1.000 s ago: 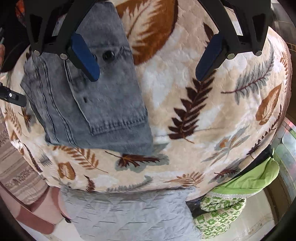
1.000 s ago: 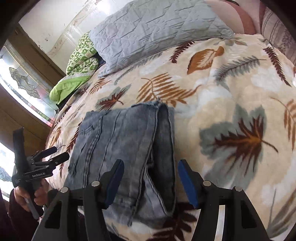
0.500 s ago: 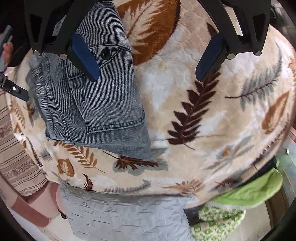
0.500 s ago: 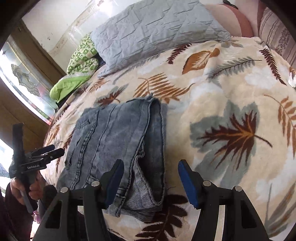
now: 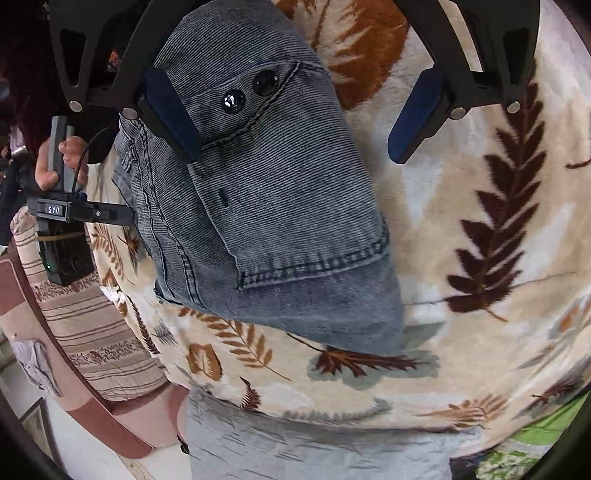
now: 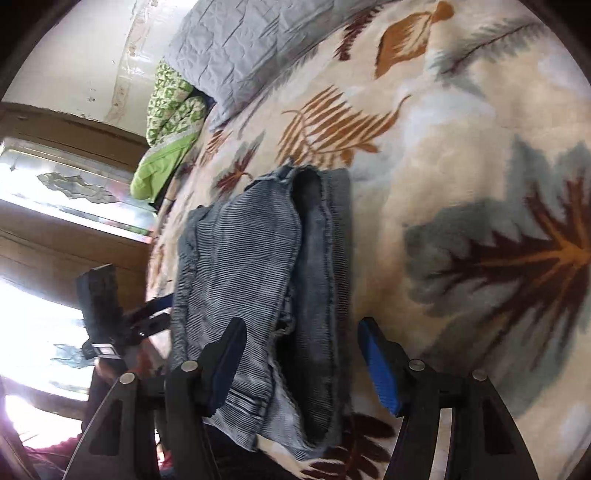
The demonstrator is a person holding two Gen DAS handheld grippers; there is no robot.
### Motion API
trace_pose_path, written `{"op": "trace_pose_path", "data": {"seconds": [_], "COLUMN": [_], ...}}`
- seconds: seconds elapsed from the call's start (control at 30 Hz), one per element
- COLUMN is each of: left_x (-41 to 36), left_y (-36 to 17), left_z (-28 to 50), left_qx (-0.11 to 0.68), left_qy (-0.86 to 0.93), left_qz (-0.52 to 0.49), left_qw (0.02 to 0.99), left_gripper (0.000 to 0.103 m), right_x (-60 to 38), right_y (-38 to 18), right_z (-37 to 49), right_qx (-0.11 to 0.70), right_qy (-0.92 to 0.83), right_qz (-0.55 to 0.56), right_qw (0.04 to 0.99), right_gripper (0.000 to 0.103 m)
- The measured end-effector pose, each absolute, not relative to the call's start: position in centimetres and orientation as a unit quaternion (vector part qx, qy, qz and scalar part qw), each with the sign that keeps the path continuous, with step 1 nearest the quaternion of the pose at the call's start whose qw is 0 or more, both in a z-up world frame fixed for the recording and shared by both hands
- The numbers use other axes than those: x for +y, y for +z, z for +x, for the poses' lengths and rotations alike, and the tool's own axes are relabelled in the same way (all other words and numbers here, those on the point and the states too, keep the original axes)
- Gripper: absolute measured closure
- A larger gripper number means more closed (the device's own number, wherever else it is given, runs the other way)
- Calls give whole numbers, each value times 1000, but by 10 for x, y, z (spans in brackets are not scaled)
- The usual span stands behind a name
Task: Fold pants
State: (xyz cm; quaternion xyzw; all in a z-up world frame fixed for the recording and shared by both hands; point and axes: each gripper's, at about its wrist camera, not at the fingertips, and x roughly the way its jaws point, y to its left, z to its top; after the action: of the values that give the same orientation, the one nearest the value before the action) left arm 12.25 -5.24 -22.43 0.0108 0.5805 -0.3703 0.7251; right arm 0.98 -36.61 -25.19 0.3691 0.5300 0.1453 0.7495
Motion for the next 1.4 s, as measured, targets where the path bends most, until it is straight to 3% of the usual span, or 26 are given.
{"op": "trace_pose_path", "data": {"seconds": [0.33,0.47,0.73,0.8,1.0,1.2,1.4], "left_x": [-47,-48,-57,-61,-62,-67,-63], "left_y": [-225,-234,-235,-232,-216,-191,-142], "left_z": [126,132,134,132,126,112,105], "left_qx": [565,568,549,546,544,526,488], "left_qy": [-448,-462,-478,-474,-446,-422,-413], "left_qz": [-21,-26,-48,-45,-19,25,36], "left_qw": [693,681,684,689,711,738,768], "left_gripper": [14,14,12,34,66,79,80], "right_x": [-333,-349,-339,-334,-319,-318,-314], "right_y": [-265,-290,-289,-281,-263,-246,-214], "right_z": [33,43,39,37,24,9,4], "right_qx": [521,519,506,500,474,453,443], "right_qy": [284,296,307,307,302,282,265], "right_qz": [404,473,459,445,435,439,435], "right_qw": [696,647,663,677,704,722,738], "right_gripper": [32,33,32,32,40,54,55]}}
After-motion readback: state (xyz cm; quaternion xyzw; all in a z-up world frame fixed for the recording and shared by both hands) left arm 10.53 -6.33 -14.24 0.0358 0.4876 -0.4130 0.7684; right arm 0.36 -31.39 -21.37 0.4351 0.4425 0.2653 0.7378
